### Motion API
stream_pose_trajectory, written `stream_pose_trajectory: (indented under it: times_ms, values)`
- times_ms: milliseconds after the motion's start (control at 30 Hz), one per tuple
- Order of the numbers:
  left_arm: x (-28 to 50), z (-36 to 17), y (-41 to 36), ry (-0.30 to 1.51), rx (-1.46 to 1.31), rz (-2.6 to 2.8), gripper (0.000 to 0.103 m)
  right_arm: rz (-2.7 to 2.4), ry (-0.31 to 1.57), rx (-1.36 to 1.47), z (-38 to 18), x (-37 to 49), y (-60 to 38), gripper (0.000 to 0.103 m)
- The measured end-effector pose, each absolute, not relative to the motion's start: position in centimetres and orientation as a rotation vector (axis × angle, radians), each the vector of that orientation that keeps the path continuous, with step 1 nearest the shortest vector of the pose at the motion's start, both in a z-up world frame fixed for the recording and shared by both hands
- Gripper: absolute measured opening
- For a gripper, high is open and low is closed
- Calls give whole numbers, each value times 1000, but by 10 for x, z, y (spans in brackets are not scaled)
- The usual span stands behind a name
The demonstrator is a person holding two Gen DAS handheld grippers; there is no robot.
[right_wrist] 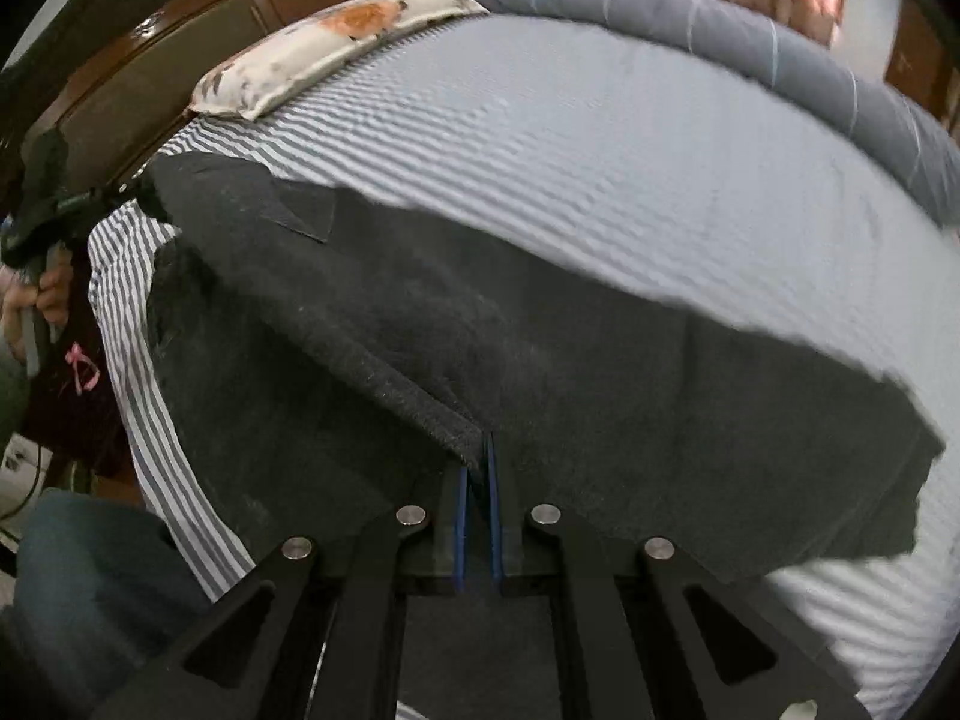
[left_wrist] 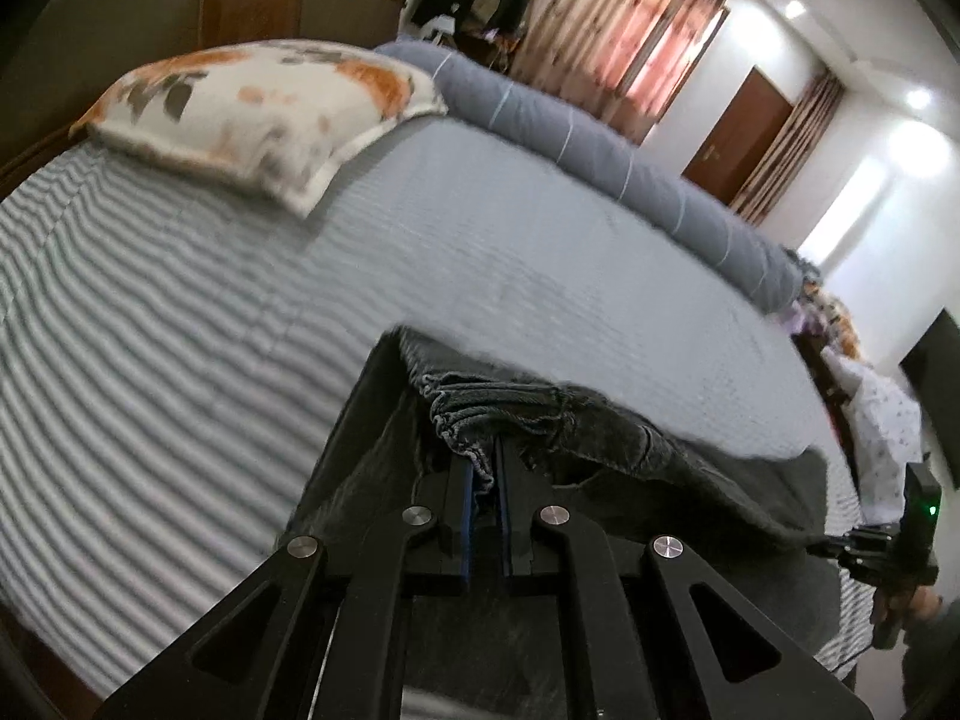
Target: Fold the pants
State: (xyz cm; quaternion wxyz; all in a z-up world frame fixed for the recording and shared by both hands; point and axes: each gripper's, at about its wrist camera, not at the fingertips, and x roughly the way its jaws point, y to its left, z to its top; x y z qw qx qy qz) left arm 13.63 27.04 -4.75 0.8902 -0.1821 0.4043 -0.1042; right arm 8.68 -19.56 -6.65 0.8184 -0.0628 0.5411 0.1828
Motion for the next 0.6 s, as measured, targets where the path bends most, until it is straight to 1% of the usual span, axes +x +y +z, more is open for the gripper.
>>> stream_pose_trajectory:
  times_ms: [233,367,400,433,500,533,567,600]
  values:
    - [113,-86,265,989,-315,-148,13,317,1297,-184,-117,80,-181,8]
    - [100,-92,265,1033,-329,-119,20,270,1316,-149,-120,85,-177,13]
    - [96,-92,268,1044,-358,-115,22,267,1319,-137,-118,86,-176,18]
    - [93,-91,269,1050,-382,-117,25,273,1319,-122,-115,86,-176,23]
    - [85,-89,275,1057,-463,-132,33,271,1298,-93,-104,82,-178,42]
    - [82,-88,277,1057,-497,-129,40,277,1286,-83,-97,79,-179,45]
    - [78,-85,280,1051,-541,-136,43,280,1276,-75,-91,77,-181,46]
    - [77,-83,279,1044,-563,-141,43,269,1266,-66,-84,74,-184,47]
